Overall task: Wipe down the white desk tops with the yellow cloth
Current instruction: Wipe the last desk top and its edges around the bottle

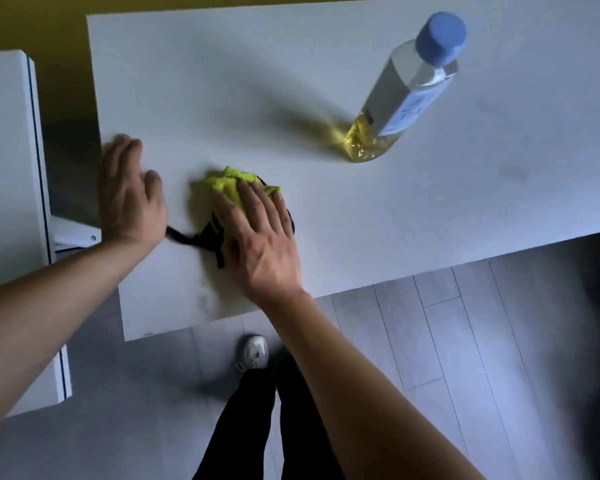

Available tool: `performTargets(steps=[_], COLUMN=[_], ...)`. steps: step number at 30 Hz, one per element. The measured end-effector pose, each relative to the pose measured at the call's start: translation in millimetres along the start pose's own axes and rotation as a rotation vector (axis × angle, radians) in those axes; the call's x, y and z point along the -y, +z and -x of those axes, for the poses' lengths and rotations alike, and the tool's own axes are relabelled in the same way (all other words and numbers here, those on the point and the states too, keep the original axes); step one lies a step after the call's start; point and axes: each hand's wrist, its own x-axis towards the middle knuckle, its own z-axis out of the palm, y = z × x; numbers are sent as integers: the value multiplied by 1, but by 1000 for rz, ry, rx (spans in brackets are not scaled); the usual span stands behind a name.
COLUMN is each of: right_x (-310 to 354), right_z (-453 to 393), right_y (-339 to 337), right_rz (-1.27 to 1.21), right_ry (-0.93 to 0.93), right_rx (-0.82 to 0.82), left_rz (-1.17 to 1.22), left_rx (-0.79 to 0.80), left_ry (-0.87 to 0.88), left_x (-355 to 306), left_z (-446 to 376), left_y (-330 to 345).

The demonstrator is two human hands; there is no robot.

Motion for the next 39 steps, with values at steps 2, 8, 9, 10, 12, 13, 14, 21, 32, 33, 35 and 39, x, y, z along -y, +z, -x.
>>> performTargets(steps=[2,8,9,10,12,13,14,21,32,33,35,39], right_x=[-13,-51,-57,-63,-72,-76,-79,-82,-87,-86,-84,-81], right_z=[17,49,54,58,67,71,73,76,77,76,75,74], right_y=[-10,-38,-42,-46,-52,-53,-54,-55,-56,-55,-54,-52], right_rz=[12,0,-5,-9,-10,-13,-20,-37,-31,-24,-17,-2], right_ry=[29,93,98,102,106,108,109,103,88,87,87,100], right_rx=[-10,-29,-40,-49,-60,-65,-68,-33,-95,-98,-94,-80], left_rz=[23,182,227,271,371,417,451,465,427,419,406,429], left_rx=[35,151,190,229,273,281,284,165,-72,-95,-133,-168], left_ry=[-43,139,158,164,130,89,48,-25,-204,-219,-261,-340], left_x=[-16,-138,-164,-190,-235,-252,-266,-287,-179,-169,-150,-119], left_z=[1,11,12,13,10,7,2,-19,-10,-10,-12,-22], left_y=[-5,20,27,33,45,51,56,67,16,9,-2,-16])
